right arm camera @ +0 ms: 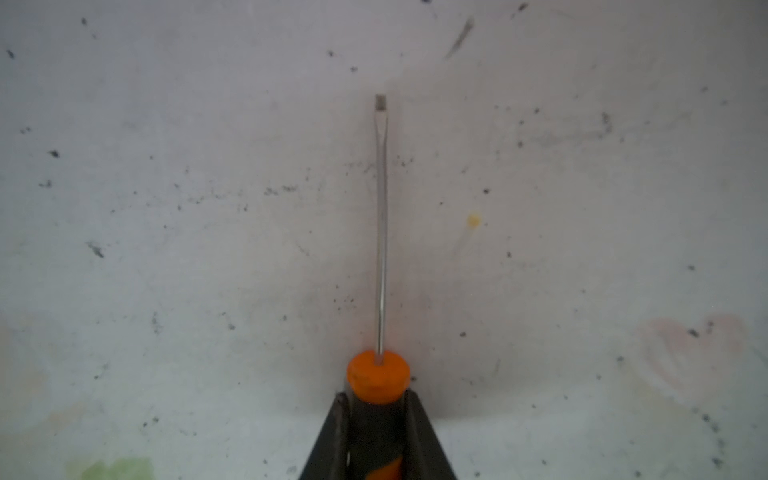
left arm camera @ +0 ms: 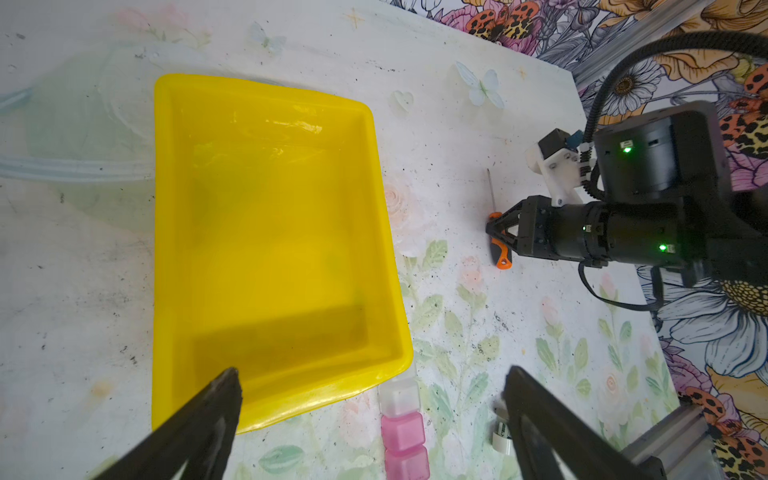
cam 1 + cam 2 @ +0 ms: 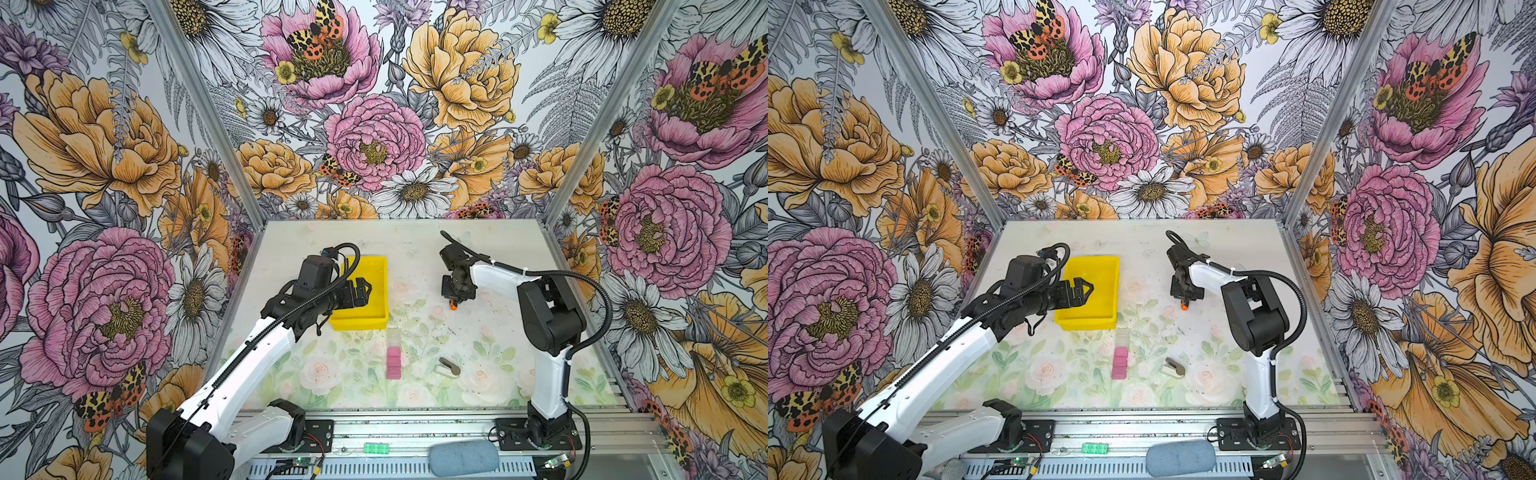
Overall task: Put the screwdriver in the bin
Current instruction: 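Lift the screwdriver with the right gripper and carry it over the yellow bin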
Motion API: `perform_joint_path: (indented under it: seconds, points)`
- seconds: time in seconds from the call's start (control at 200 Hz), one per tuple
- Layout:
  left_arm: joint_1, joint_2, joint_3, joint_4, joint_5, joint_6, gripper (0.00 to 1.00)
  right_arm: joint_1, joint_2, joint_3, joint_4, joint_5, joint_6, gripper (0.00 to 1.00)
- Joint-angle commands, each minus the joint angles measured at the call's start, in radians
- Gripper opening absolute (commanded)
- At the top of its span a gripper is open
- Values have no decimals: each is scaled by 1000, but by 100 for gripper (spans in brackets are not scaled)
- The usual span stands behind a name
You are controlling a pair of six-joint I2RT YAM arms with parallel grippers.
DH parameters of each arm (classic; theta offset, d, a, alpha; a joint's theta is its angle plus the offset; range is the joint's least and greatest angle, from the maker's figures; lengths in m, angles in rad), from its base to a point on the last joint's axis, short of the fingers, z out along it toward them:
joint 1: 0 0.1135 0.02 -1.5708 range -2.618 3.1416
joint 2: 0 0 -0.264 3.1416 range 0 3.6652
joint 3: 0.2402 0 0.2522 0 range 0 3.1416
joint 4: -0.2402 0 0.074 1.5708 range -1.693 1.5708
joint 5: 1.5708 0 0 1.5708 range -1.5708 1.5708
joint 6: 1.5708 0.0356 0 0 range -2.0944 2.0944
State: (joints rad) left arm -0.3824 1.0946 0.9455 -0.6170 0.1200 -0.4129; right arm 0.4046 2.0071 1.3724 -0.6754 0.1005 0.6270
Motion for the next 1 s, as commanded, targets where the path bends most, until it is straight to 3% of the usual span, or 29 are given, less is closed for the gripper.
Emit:
perform_joint_path:
  seconds: [0.0,0.09,0.686,0.991]
  points:
    - [26,-19,-15,13,12,-14,99,0,17,-57,-41,5,16,10]
    - [45,-28,-19,14,24,-16,99,-1,4,-69,-30,0,16,0]
    - [276,-116,-84,6,142,15,99,8,-190,-51,36,-24,-92,0]
    - [297,-90,-81,-5,98,82,99,19,-281,-60,33,-38,-95,0]
